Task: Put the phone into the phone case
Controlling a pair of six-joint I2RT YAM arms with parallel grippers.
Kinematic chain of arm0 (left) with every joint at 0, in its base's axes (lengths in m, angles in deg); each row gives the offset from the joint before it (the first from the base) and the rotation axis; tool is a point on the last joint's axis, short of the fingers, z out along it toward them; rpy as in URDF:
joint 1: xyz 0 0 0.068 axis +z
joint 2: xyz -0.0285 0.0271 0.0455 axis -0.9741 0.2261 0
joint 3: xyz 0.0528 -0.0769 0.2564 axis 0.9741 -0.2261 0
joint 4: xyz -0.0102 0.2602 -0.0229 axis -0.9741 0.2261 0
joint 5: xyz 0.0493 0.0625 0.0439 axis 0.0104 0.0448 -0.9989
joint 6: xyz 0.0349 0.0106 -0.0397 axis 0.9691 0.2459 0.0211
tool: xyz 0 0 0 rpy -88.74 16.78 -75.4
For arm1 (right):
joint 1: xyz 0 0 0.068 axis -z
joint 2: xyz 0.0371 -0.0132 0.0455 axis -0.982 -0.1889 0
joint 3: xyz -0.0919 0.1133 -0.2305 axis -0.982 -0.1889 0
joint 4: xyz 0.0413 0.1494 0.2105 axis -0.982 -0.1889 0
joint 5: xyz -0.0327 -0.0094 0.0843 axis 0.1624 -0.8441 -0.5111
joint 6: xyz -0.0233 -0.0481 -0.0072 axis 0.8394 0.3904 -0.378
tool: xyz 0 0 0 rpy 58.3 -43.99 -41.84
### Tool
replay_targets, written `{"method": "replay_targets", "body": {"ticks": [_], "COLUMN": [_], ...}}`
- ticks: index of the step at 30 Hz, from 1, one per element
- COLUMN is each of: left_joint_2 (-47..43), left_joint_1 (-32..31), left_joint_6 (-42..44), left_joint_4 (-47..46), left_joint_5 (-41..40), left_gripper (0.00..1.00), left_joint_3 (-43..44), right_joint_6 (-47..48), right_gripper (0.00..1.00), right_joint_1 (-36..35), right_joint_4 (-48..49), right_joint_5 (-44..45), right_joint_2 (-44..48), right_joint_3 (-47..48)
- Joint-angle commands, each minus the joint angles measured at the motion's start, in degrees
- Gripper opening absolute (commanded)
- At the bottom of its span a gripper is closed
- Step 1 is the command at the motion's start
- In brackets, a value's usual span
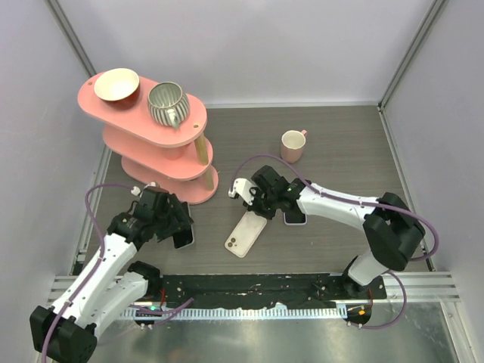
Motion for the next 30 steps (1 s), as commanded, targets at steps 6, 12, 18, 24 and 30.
{"method": "replay_targets", "body": {"ticks": [6,12,18,24,30], "left_joint_2": [-0.28,-0.28,4.53,15.52,28.97], "left_joint_1": [-3.48,-9.1,-22.87,-34.58,-40.48], "left_joint_6": [2.15,2.15,4.78,11.02,15.68], "left_joint_4": [-7.47,-8.25,-9.75,-12.12,-19.06], "left_joint_5": [5.68,4.28,-6.41,-13.65,-13.91], "left_gripper": [0.0,0.0,0.0,0.0,0.0], "left_joint_3": [-0.7,-0.52,3.94,12.2,18.36], "right_joint_6": [16.38,13.21,0.4,-37.1,-59.1], "right_gripper": [0.17,0.34,0.89,0.89,0.87], "right_joint_1": [1.88,1.97,3.29,3.64,3.82], "right_joint_4": [4.46,6.39,8.14,10.47,-11.34], "right_joint_5": [-7.62,-1.65,0.29,34.62,46.08], "right_joint_2": [-5.82,-1.89,11.27,29.93,41.71], "right_joint_3": [4.0,3.83,-0.28,-7.52,-4.7]}}
